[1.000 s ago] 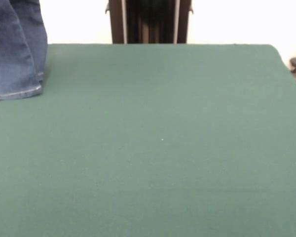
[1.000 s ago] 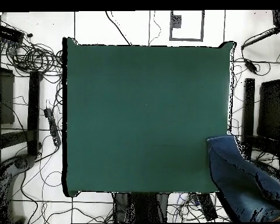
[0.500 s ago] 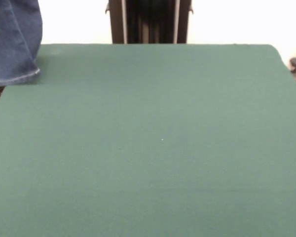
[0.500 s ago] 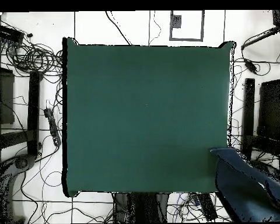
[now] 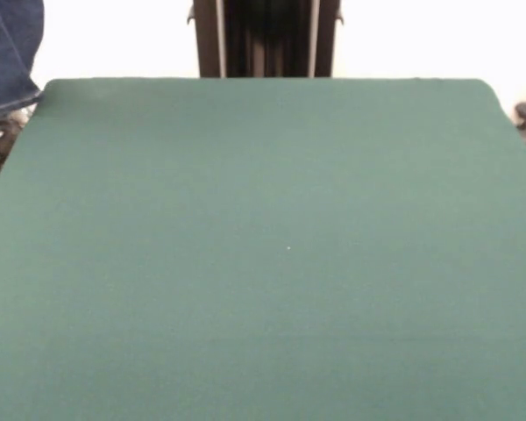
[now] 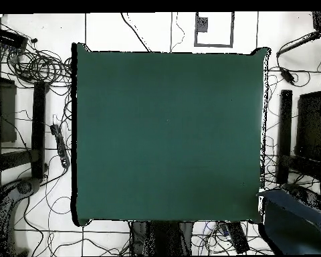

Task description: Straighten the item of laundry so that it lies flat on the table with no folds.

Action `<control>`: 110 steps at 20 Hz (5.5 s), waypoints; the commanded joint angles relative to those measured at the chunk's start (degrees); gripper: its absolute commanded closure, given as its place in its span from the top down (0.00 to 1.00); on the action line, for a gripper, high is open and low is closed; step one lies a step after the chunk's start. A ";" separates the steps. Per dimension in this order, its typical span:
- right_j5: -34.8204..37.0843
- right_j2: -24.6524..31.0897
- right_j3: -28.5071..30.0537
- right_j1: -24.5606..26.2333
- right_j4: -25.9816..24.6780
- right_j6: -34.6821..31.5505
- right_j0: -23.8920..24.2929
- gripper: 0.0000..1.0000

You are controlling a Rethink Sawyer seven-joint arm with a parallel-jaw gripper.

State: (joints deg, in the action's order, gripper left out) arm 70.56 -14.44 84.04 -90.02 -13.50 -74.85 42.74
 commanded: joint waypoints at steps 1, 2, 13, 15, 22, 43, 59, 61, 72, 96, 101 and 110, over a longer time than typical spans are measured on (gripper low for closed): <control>2.54 6.82 -0.06 4.03 3.69 22.87 0.60 0.00; 2.14 7.11 0.11 4.32 3.81 22.96 0.82 0.00; -12.02 8.75 8.80 7.15 5.24 20.34 0.14 0.00; -14.02 8.93 9.69 7.69 4.86 19.78 0.13 0.00; -17.62 10.01 11.73 8.95 4.48 18.62 0.55 0.00; -15.48 13.08 11.55 9.65 5.70 20.28 2.55 0.00; -21.34 13.72 18.81 14.13 4.58 4.70 -5.61 0.00; -22.32 13.30 19.01 14.89 4.11 2.40 -6.89 0.00; -17.63 10.45 18.10 18.36 4.22 -5.57 -14.90 0.00; -16.49 2.92 16.46 20.73 9.98 -27.79 -36.11 0.00; -16.39 -0.63 13.54 22.53 5.48 -35.50 -43.18 0.00; -13.36 -5.13 7.23 25.06 1.06 -42.06 -51.22 0.00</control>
State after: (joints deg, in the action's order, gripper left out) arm 51.44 -18.23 94.98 -66.10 -11.41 -97.29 -3.72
